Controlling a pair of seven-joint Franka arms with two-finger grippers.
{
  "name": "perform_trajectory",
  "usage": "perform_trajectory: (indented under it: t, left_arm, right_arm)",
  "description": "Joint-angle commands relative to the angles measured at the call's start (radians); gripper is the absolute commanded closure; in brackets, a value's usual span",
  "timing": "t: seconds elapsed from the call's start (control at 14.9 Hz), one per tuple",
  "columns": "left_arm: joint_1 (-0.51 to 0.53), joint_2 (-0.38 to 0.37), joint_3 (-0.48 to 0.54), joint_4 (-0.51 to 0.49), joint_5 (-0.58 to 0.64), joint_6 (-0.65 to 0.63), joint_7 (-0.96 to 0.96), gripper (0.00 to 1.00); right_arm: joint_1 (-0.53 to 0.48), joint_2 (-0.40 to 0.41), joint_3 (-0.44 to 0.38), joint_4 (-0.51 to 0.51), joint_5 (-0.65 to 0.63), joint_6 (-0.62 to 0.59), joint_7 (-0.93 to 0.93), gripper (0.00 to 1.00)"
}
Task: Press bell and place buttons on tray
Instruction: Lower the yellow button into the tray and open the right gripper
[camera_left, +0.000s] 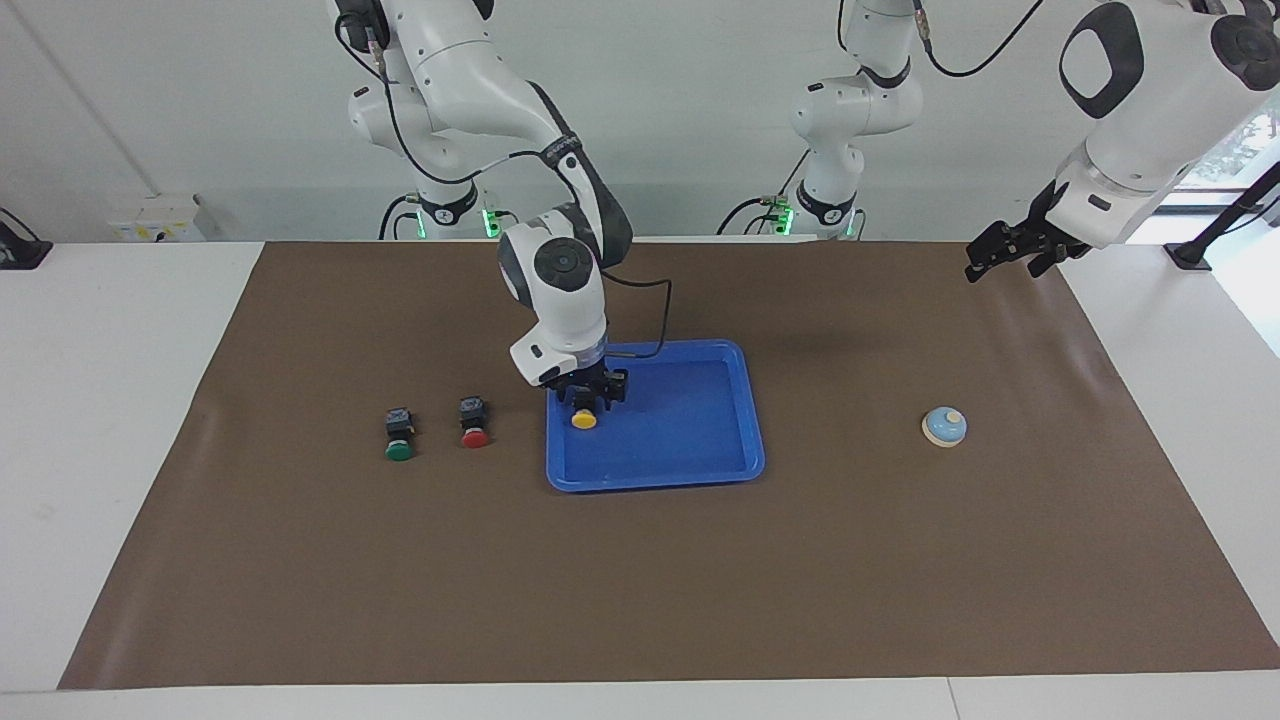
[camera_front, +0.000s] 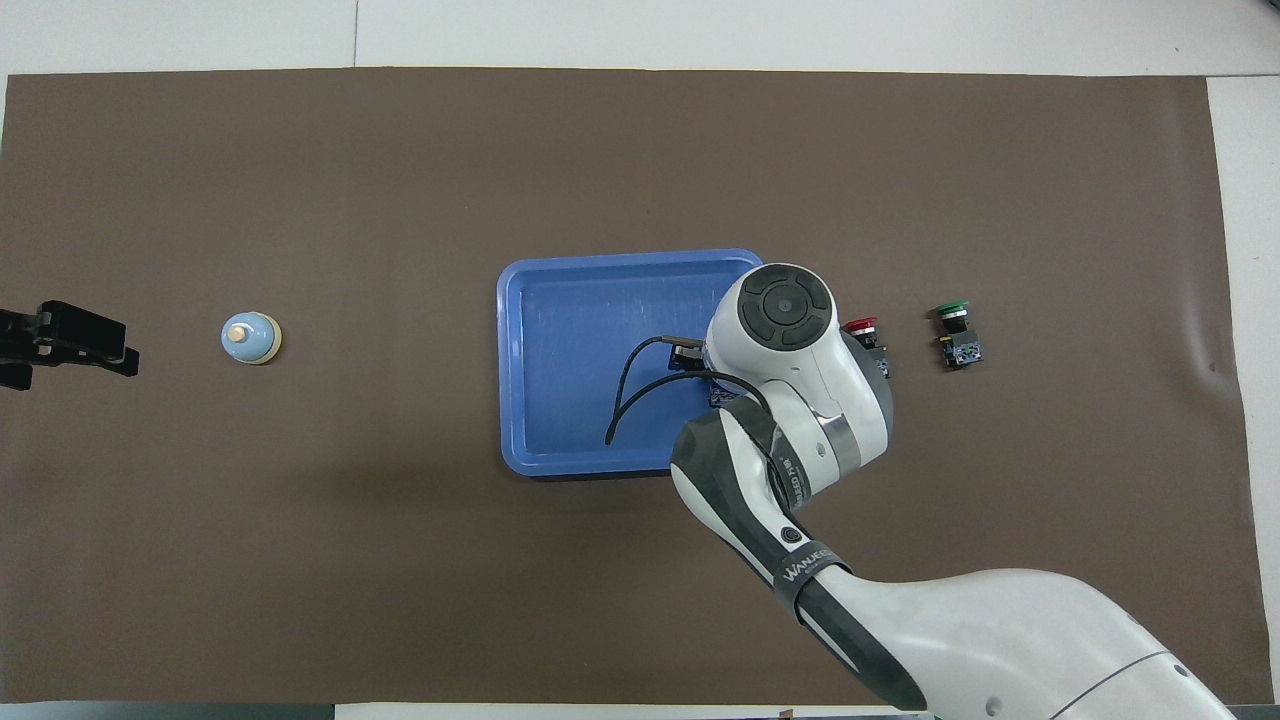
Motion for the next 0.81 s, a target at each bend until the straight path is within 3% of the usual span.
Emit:
perform_trajectory:
  t: [0.0,0.34,0.74]
  left_arm:
    - [-0.007,-0.022,0.005,-0.019,0.002,0.009,0.0,0.0]
    - [-0.005,-0.022,0.005,-0.019,0.002,0.009,0.0,0.0]
    - [-0.007,-0.022,0.005,-0.019,0.002,0.009,0.0,0.0]
  right_arm:
    - [-0.044,-0.016,-0.001,0.096,0.009,-0.121,-0.047,0.0]
    - [-0.253,-0.06,-0.004,0.104,-0.003,-0.155,-0.421,0.0]
    - [-0.41,-0.093,-0.005,-0.011,-0.005,-0.083,-0.733,0.0]
